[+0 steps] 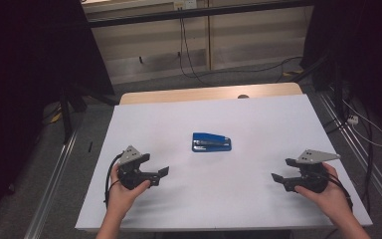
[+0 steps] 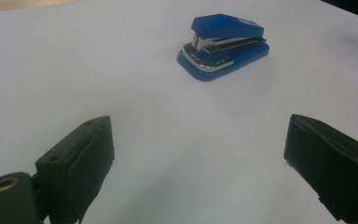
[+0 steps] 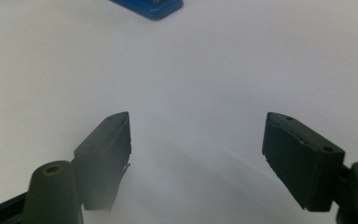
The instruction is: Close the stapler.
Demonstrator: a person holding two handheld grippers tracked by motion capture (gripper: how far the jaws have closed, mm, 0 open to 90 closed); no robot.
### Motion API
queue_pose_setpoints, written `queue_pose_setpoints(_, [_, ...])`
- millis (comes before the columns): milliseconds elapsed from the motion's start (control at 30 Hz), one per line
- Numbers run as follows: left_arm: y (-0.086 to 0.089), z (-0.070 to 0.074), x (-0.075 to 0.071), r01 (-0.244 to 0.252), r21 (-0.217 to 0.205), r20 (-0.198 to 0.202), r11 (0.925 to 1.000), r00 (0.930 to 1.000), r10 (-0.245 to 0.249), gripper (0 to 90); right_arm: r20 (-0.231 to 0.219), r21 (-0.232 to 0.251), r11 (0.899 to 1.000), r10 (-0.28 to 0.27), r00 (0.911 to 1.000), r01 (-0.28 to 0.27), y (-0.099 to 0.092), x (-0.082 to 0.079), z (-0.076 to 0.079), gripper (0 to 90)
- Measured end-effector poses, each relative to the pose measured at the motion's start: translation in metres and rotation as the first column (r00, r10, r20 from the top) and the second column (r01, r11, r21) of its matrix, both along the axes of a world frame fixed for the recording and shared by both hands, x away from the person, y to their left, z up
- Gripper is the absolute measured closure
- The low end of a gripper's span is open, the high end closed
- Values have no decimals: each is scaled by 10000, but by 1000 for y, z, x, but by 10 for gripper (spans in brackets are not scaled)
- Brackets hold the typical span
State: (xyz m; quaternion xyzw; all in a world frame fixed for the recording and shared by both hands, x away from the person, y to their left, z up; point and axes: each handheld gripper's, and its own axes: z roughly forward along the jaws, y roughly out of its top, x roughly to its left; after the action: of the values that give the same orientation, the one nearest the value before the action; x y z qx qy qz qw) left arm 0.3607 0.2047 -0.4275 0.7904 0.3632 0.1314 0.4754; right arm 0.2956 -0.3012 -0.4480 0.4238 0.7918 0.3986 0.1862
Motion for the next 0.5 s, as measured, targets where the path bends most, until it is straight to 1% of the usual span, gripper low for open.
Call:
queue_pose_setpoints(33, [2, 0, 0, 2, 15, 43, 10000, 10000, -2, 84, 9, -4, 10000, 14, 10000, -14, 0, 0, 0, 239])
queue_pose_setpoints(67, [3, 0, -1, -64, -75, 30, 10000, 10000, 65, 84, 20, 6, 10000, 18, 10000, -18, 0, 0, 0, 239])
queue_pose_setpoints(100, [5, 0, -1, -49, 27, 17, 10000, 10000, 49, 84, 0, 10, 10000, 15, 10000, -15, 0, 0, 0, 239])
queue_pose_setpoints(133, [5, 0, -2, -103, -42, 24, 9999, 9999, 103, 84, 0, 11, 10000, 19, 10000, -19, 0, -1, 0, 239])
queue_pose_setpoints(200, [7, 0, -2, -137, -8, 47, 9999, 9999, 137, 84, 12, 15, 10000, 26, 10000, -26, -1, -1, -1, 239])
queue_pose_setpoints(233, [7, 1, -2, -153, -65, 44, 9999, 9999, 154, 84, 24, 29, 10000, 25, 10000, -25, -1, -1, 0, 239])
queue_pose_setpoints(267, [7, 1, -3, -108, -137, 22, 9998, 9999, 108, 84, 55, 35, 10000, 39, 10000, -39, -1, -1, 0, 239])
queue_pose_setpoints(333, [8, 2, -3, -60, -93, 64, 9999, 10000, 61, 84, 64, 58, 10000, 2, 10000, -3, -1, -2, 0, 239])
queue_pose_setpoints(400, [9, 2, -3, -87, -189, 65, 9998, 9999, 88, 83, 76, 84, 10000, 18, 10000, -18, -2, -2, 0, 239])
queue_pose_setpoints(467, [10, 2, -2, -81, -113, 52, 9999, 10000, 82, 83, 97, 115, 9999, -14, 10000, 13, -2, -2, 0, 239])
queue_pose_setpoints(500, [10, 2, -2, -107, -184, 52, 9998, 9999, 108, 83, 124, 133, 9999, -18, 9999, 16, -3, -2, 0, 239])
